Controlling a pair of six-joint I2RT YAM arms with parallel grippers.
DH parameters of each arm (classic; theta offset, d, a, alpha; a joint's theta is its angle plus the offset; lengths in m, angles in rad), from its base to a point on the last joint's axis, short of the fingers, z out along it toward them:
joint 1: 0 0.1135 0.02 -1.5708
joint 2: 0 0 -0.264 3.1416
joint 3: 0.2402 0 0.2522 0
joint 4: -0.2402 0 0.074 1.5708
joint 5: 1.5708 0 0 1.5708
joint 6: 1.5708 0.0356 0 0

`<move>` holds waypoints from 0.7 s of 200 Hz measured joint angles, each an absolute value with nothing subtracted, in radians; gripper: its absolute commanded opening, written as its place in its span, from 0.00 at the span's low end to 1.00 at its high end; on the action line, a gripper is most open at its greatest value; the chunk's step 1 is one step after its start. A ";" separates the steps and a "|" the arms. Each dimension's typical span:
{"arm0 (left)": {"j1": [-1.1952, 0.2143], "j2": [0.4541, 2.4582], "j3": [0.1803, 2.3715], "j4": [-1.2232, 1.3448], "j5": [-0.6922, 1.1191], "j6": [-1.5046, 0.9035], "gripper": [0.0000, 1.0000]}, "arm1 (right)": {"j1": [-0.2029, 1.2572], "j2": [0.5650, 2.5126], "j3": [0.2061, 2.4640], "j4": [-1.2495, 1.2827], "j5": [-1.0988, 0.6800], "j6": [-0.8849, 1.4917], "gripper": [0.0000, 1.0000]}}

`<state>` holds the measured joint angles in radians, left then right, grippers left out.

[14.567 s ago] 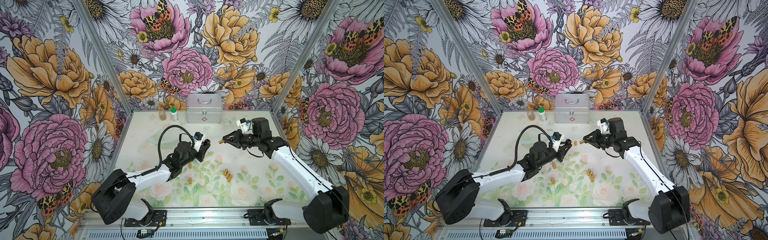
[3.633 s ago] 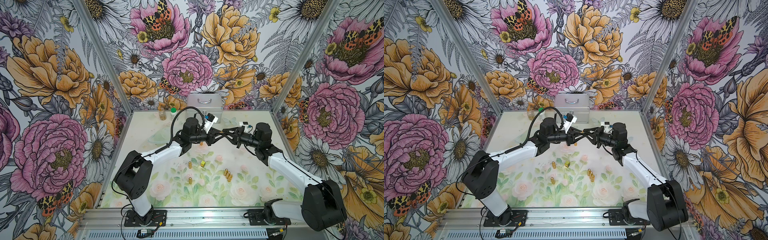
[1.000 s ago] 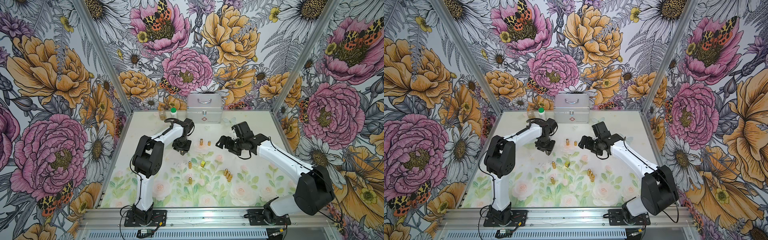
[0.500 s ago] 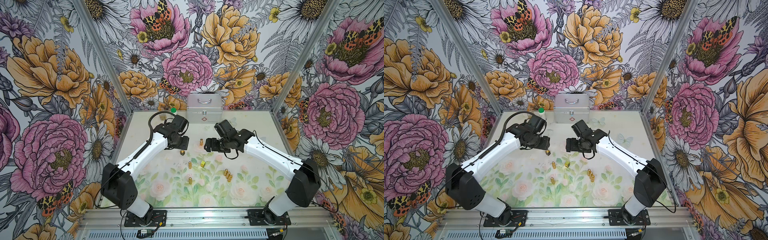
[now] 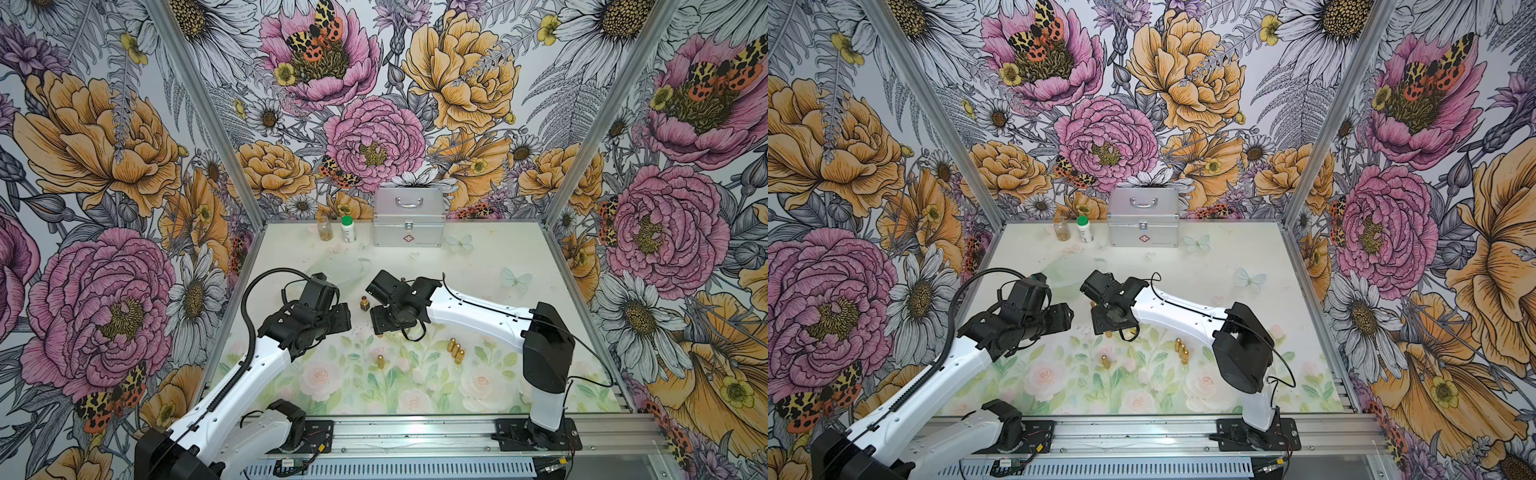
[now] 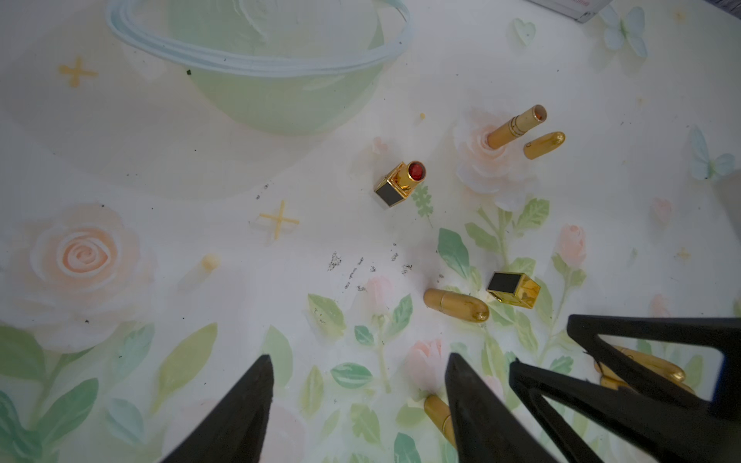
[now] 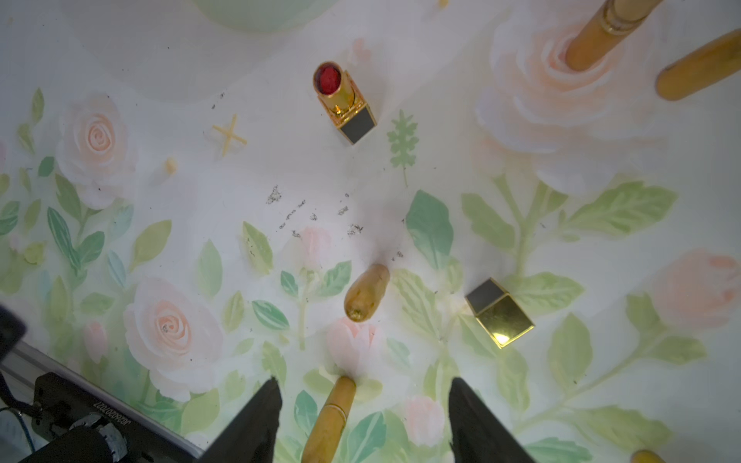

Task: Open the lipstick cap
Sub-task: Pick up the lipstick at the center of the board.

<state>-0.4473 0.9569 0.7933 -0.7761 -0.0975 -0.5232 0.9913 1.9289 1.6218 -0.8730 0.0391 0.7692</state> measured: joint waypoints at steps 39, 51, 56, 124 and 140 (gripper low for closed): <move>-0.436 0.895 0.732 -0.724 -0.097 -0.566 0.69 | 0.998 2.017 1.671 -0.878 0.071 0.805 0.56; -0.430 0.881 0.715 -0.712 -0.097 -0.576 0.69 | 0.999 2.044 1.689 -0.879 0.078 0.811 0.54; -0.427 0.875 0.709 -0.708 -0.097 -0.579 0.69 | 0.999 2.053 1.694 -0.879 0.079 0.813 0.52; -0.408 0.844 0.682 -0.679 -0.097 -0.590 0.70 | 0.999 2.147 1.740 -0.880 0.091 0.819 0.42; -0.408 0.843 0.677 -0.674 -0.097 -0.590 0.70 | 0.999 2.158 1.740 -0.881 0.091 0.819 0.40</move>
